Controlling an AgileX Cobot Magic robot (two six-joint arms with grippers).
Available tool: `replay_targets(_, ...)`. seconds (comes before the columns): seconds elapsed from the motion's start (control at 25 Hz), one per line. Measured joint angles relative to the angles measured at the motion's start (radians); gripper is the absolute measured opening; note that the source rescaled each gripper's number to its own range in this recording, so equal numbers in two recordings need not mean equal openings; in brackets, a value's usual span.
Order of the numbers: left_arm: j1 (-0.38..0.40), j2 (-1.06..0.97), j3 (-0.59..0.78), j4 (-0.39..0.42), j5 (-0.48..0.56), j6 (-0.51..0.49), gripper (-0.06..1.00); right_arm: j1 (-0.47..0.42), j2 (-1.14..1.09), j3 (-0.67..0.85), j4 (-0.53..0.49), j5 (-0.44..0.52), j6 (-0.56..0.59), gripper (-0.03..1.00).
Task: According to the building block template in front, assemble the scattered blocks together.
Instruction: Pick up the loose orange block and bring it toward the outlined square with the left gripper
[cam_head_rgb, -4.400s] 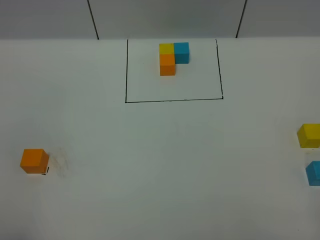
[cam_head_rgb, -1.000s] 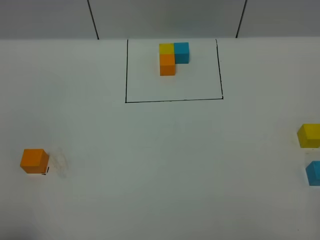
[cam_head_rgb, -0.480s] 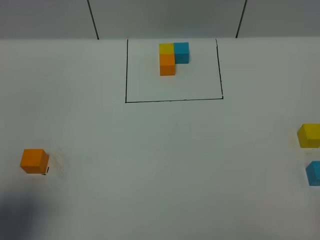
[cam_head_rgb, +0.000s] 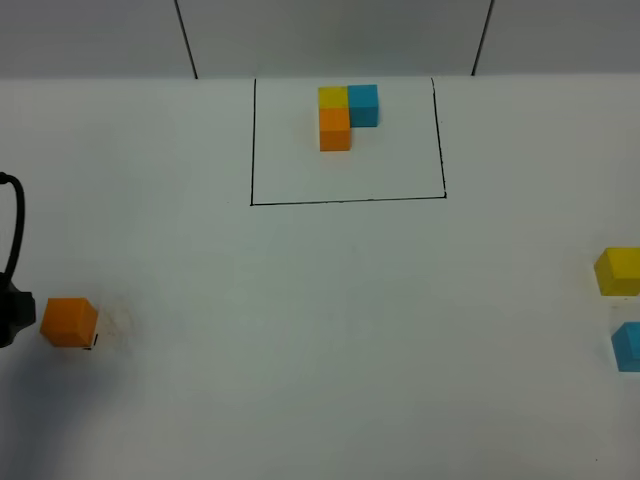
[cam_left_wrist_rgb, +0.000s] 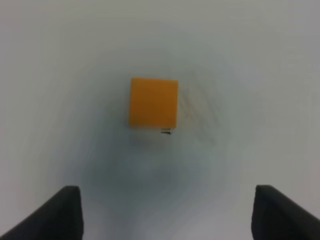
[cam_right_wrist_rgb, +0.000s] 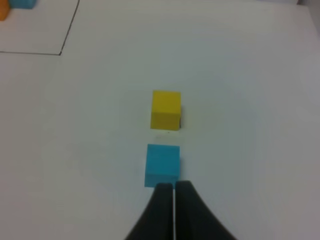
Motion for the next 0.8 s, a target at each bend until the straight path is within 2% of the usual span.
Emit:
replay_targets(0.24,0.0,0.117,0.061,-0.012,-0.134,0.028,0.98,0.0,0.0,0.0,0.0,0.0,0.0,0.01)
replay_targets(0.8,0.0,0.413,0.066,-0.012,-0.372,0.06,0.98,0.0,0.0,0.0,0.0,0.0,0.0,0.01)
